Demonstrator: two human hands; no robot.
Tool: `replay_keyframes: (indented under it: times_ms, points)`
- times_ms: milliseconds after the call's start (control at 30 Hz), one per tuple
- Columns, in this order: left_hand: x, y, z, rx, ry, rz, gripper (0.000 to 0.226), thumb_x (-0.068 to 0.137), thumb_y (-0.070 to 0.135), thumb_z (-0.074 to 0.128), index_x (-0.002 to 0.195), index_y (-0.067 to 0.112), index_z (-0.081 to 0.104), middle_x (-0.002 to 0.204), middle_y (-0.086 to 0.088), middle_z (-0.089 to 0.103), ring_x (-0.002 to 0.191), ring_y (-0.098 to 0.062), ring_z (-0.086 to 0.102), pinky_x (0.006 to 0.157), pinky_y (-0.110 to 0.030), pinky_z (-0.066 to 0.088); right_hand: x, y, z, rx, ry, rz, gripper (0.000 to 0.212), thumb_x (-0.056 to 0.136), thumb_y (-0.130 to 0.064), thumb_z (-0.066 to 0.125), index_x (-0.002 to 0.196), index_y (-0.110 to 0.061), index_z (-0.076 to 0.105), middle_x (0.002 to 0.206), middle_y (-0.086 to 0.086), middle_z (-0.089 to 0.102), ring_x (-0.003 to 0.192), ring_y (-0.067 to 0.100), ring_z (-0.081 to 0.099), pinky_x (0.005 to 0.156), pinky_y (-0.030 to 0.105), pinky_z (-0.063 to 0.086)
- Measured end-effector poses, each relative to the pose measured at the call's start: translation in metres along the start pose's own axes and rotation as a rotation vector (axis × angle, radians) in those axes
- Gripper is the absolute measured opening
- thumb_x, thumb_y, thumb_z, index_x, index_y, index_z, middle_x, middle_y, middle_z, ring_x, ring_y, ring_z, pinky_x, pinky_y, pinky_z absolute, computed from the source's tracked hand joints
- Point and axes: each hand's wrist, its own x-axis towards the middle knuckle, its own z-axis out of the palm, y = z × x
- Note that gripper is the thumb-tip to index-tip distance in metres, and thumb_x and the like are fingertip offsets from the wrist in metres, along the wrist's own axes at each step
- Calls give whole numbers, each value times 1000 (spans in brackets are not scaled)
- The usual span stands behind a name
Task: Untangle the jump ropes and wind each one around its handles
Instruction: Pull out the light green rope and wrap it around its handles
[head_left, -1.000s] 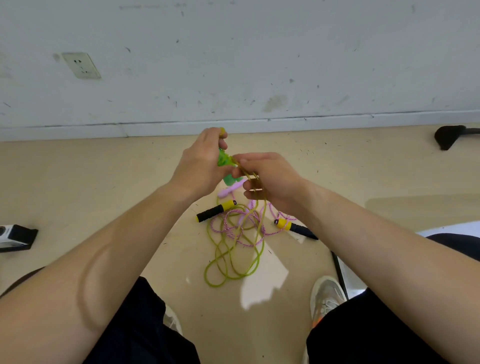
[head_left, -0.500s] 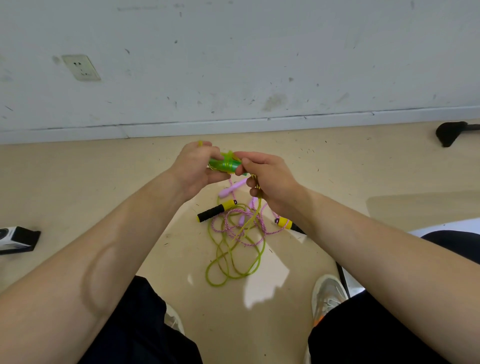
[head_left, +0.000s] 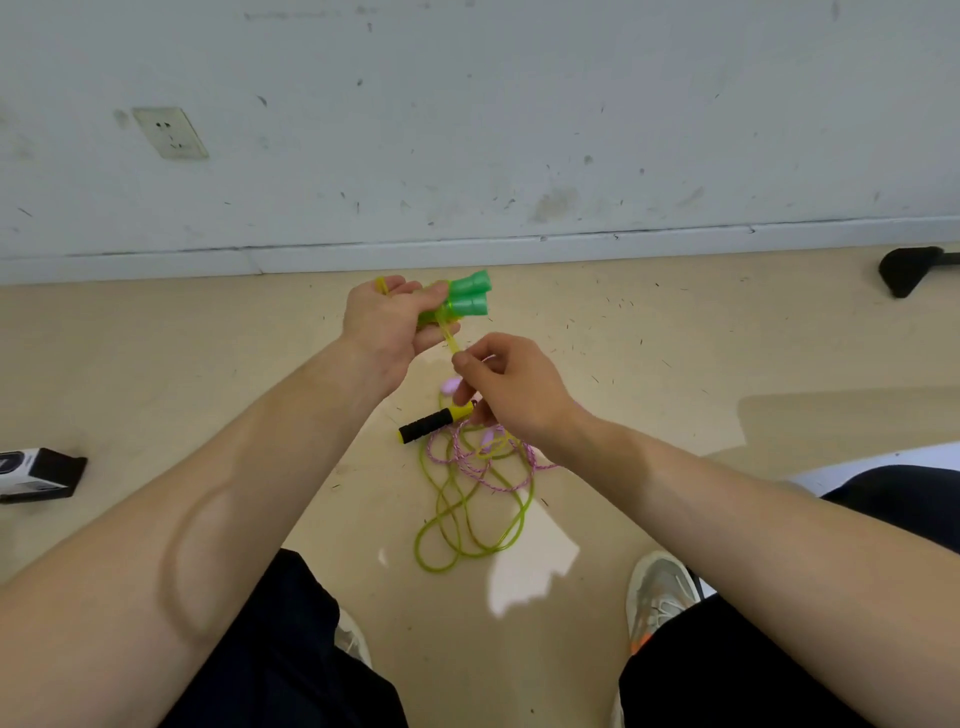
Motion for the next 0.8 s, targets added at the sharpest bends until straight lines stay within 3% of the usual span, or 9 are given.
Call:
replay_keyframes:
  times_ms: [133,233,333,467,633,800]
  points:
    - [-3,8,-3,-34,-127,-82,32,89,0,70,113,1,49,110,-17,62,98,-36,72,69,-36,62,11,9,-11,-115,-47,54,34,98,-40,58,86,-11,70,59,-6,59,45,11,49,55,28,44]
    - [-6,13,-7,58,-242,-89,29,89,3,70,114,4,55,112,-16,67,98,-34,73,72,-34,61,23,6,-32,-188,-34,84,40,93,-48,64,72,-14,67,55,-8,50,49,14,42,52,27,37]
    - [-6,17,-10,173,-283,-43,33,85,4,74,113,6,57,105,-6,62,88,-27,72,76,-40,62,29,1,-47,-243,-16,76,33,92,-42,68,71,-16,67,53,-9,45,46,9,37,50,24,32]
    - [-10,21,-10,324,-349,-12,43,84,1,75,122,7,55,107,0,58,84,-25,71,72,-43,61,32,-7,-56,-241,-34,42,20,93,-24,67,74,-17,68,73,8,46,59,15,36,51,25,30]
    - [-18,20,-8,563,-403,134,51,85,-1,74,129,12,51,110,3,55,94,-19,66,73,-45,63,35,-13,-61,-170,-54,97,14,93,-21,68,89,-9,73,65,-1,47,58,13,37,52,24,34]
    - [-18,13,-4,833,-358,325,55,86,8,75,131,16,45,112,6,51,90,-19,63,74,-41,62,34,-21,-58,-48,-60,147,22,98,-22,60,85,-11,74,65,-5,53,50,10,41,50,24,39]
